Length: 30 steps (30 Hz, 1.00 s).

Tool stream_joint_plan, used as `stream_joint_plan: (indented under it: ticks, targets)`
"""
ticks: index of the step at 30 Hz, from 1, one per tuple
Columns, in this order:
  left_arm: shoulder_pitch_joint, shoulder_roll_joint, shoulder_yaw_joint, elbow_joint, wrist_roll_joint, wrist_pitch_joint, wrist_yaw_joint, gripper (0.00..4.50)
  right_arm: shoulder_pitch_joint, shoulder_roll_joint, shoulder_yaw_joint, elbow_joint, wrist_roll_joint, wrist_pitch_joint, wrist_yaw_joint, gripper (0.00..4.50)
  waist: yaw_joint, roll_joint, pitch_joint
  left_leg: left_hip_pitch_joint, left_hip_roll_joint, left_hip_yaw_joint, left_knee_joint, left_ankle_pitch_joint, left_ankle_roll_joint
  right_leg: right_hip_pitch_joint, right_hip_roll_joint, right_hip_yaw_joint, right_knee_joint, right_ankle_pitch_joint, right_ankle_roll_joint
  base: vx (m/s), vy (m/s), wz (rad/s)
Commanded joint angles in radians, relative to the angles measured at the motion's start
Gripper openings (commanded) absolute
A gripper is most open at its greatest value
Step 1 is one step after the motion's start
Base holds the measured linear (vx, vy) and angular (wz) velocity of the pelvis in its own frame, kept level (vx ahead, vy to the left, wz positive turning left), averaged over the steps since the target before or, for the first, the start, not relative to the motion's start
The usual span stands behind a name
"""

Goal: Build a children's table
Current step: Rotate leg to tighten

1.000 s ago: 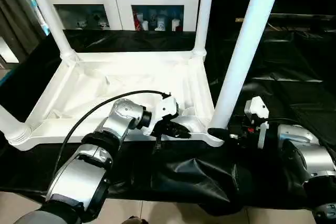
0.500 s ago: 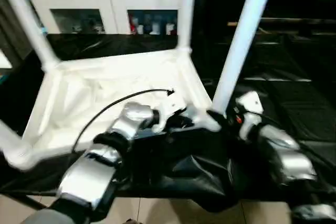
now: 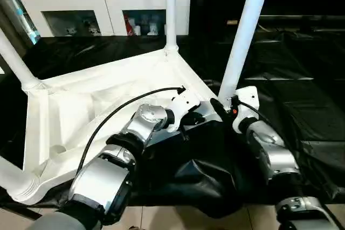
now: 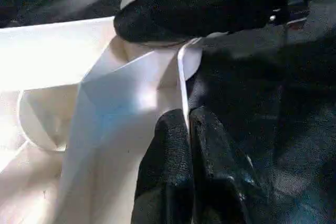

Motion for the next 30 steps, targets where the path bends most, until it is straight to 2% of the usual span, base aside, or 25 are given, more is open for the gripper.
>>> stream_joint_plan:
  ticks: [1, 3, 5, 9, 12, 14, 16, 22, 30]
  targets:
    - [-0.002, -0.001, -0.035, -0.025, 0.002, -0.048, -0.109, 0.00, 0.026, -0.008, 0.067, -0.036, 0.034, 0.035, 0.150, 3.17, 0.006, -0.008, -0.069, 0.017, 0.034, -0.021, -0.070, -0.265, 0.085, 0.046, -0.047, 0.019, -0.062, -0.128, -0.241, 0.000, 0.000, 0.00]
    - [0.000, 0.008, -0.035, -0.028, 0.000, -0.049, -0.127, 0.00, 0.031, -0.022, 0.069, -0.047, 0.043, 0.044, 0.182, 3.17, 0.017, -0.007, -0.069, 0.017, 0.036, -0.016, -0.065, -0.225, 0.109, 0.048, -0.046, 0.016, -0.056, -0.075, -0.257, 0.000, 0.000, 0.00]
    - [0.010, 0.049, -0.021, -0.038, -0.017, -0.051, -0.214, 0.00, 0.055, -0.111, 0.076, -0.102, 0.096, 0.090, 0.355, 3.17, 0.032, -0.009, -0.067, 0.019, 0.039, -0.013, -0.064, -0.223, 0.116, 0.050, -0.047, 0.015, -0.056, -0.095, -0.264, 0.000, 0.000, 0.00]
    - [0.024, 0.093, -0.024, -0.052, -0.032, -0.078, -0.339, 0.00, 0.072, -0.192, 0.075, -0.149, 0.135, 0.134, 0.488, 3.17, 0.044, -0.009, -0.064, 0.022, 0.044, -0.014, -0.068, -0.247, 0.101, 0.045, -0.048, 0.017, -0.060, -0.171, -0.257, 0.000, 0.000, 0.00]
    - [0.027, 0.114, -0.026, -0.059, -0.040, -0.082, -0.397, 0.00, 0.082, -0.235, 0.082, -0.164, 0.142, 0.145, 0.558, 3.17, 0.051, -0.009, -0.064, 0.025, 0.045, -0.014, -0.069, -0.250, 0.088, 0.042, -0.047, 0.018, -0.057, -0.169, -0.261, 0.000, 0.000, 0.00]
    - [0.028, 0.123, -0.026, -0.063, -0.047, -0.083, -0.429, 0.00, 0.086, -0.252, 0.088, -0.170, 0.140, 0.148, 0.587, 3.17, 0.055, -0.011, -0.065, 0.026, 0.045, -0.013, -0.068, -0.248, 0.085, 0.041, -0.049, 0.019, -0.057, -0.163, -0.264, 0.000, 0.000, 0.00]
    - [0.030, 0.131, -0.027, -0.067, -0.050, -0.085, -0.449, 0.00, 0.090, -0.267, 0.098, -0.177, 0.142, 0.153, 0.610, 2.91, 0.056, -0.011, -0.065, 0.023, 0.045, -0.014, -0.069, -0.241, 0.086, 0.042, -0.050, 0.019, -0.056, -0.157, -0.263, 0.000, 0.000, 0.00]
    - [0.031, 0.136, -0.023, -0.071, -0.050, -0.088, -0.471, 0.00, 0.084, -0.264, 0.101, -0.176, 0.151, 0.168, 0.627, 2.60, 0.058, -0.012, -0.066, 0.021, 0.044, -0.013, -0.066, -0.221, 0.092, 0.043, -0.051, 0.017, -0.056, -0.162, -0.259, 0.000, 0.000, 0.00]
    - [0.036, 0.127, -0.019, -0.075, -0.049, -0.087, -0.454, 0.00, 0.103, -0.248, 0.106, -0.191, 0.160, 0.179, 0.633, 2.49, 0.058, -0.012, -0.066, 0.022, 0.044, -0.014, -0.066, -0.219, 0.091, 0.042, -0.050, 0.017, -0.055, -0.161, -0.260, 0.000, 0.000, 0.00]
